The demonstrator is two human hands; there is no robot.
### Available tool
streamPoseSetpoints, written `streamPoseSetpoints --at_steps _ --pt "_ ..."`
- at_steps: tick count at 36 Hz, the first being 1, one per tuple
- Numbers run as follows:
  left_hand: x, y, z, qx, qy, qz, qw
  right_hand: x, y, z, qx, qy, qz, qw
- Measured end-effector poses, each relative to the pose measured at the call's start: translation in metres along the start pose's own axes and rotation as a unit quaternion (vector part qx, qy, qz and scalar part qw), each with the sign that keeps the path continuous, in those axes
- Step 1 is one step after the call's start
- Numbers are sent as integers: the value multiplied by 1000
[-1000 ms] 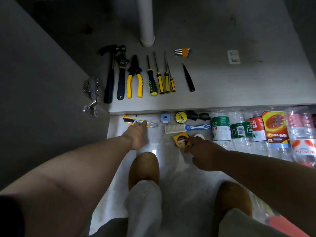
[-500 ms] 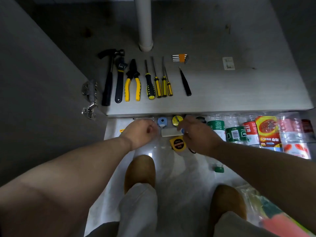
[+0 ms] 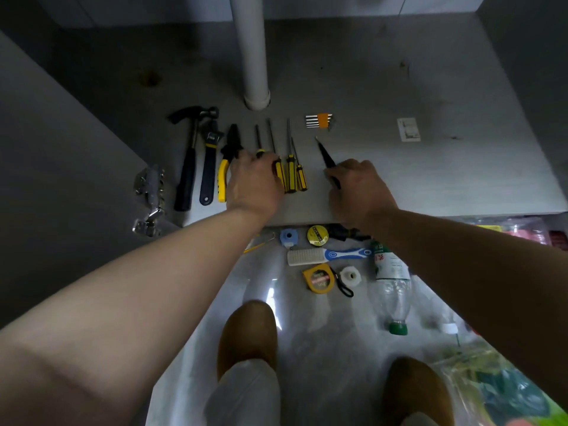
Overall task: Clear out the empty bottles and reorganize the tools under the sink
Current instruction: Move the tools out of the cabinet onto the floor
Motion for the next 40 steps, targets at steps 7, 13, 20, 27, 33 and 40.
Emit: streamPoseSetpoints --at_steps 7,13,20,27,33,40 --pt "6 6 -1 4 35 18 999 -11 -3 -3 -56 -40 -27 997" --pt "7 5 7 -114 31 71 990 -28 -14 5 12 42 -68 997" --pt "-23 -20 50 -237 100 -6 966 -67 -21 67 -6 197 33 980" --pt "-80 -49 91 -203 201 -94 954 -104 -11 119 -64 286 -16 956" --pt "-130 -33 99 -192 288 -73 935 -136 25 108 -15 300 -67 951" --pt "-158 28 44 -161 335 -19 928 -168 39 20 15 304 -94 948"
Point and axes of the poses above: each hand's wrist, its own x-axis towards the middle knuckle, its own z-axis out of the back of the hand, y = z × x, the point moved 1 cm from there along x, towards the middle knuckle, and after that the axes turned 1 degree about z, right-handed, at the moved point
